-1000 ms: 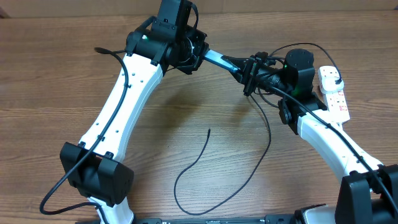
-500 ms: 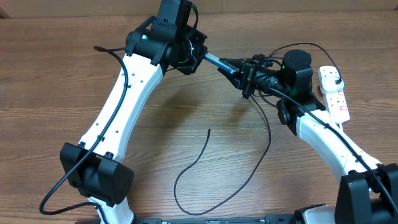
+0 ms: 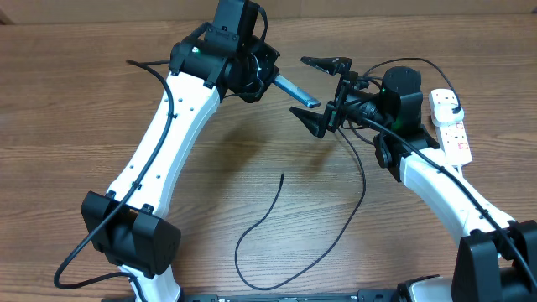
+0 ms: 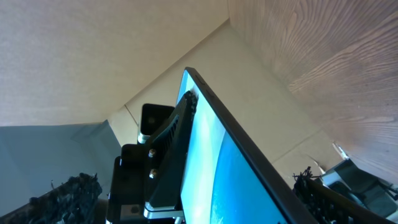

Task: Plug charger to phone and switch on socket
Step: 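Open the right gripper and withdraw it, leaving phone in left gripper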

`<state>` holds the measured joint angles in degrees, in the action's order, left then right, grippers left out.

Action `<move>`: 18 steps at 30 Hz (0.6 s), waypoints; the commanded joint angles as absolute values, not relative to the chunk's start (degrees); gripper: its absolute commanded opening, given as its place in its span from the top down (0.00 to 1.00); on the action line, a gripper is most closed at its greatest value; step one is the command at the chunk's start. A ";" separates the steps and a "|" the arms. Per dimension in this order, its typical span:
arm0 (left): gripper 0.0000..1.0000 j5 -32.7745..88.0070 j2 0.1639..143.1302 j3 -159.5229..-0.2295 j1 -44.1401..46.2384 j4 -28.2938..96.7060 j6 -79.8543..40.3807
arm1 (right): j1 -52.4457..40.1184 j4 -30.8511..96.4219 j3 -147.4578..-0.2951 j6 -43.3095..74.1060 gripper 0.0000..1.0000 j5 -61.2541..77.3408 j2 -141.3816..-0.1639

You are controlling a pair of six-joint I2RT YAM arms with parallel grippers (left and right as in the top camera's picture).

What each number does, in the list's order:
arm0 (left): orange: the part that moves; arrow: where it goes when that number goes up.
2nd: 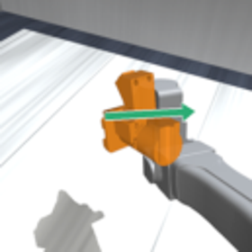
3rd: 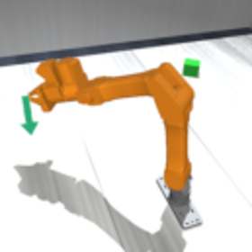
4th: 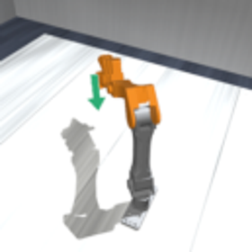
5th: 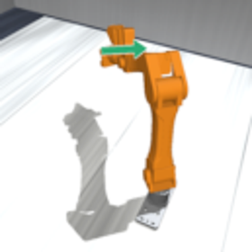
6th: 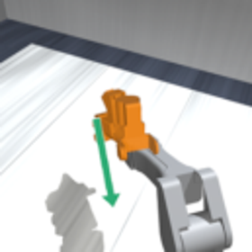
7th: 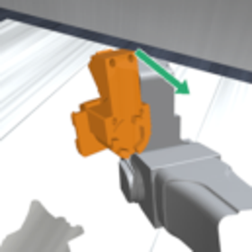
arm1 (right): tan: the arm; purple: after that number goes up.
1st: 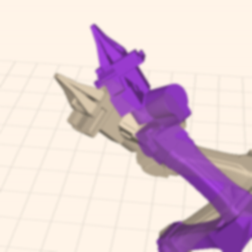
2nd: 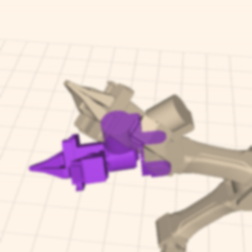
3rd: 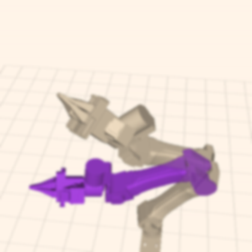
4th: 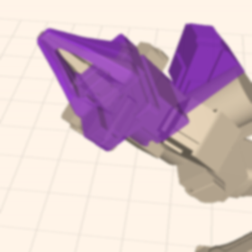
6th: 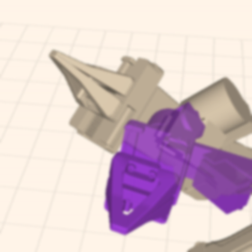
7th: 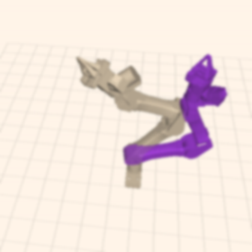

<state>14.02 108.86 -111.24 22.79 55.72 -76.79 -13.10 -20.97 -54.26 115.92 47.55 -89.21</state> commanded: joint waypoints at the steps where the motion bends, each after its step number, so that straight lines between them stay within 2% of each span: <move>1: 0.96 13.56 108.66 -111.70 21.78 55.46 -74.39 | -12.69 -21.34 -55.35 121.23 0.00 47.20 -88.79; 9: 0.96 18.57 108.66 -111.70 16.69 55.83 -66.00 | -11.03 -19.68 -55.35 109.58 0.00 49.71 -88.79; 18: 0.96 30.96 108.66 -111.70 7.16 61.36 -52.49 | -8.88 -12.80 -55.35 89.14 0.00 55.83 -88.79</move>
<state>23.79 108.86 -111.24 9.63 60.51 -59.51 -9.23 -13.96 -54.33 99.02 52.97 -89.21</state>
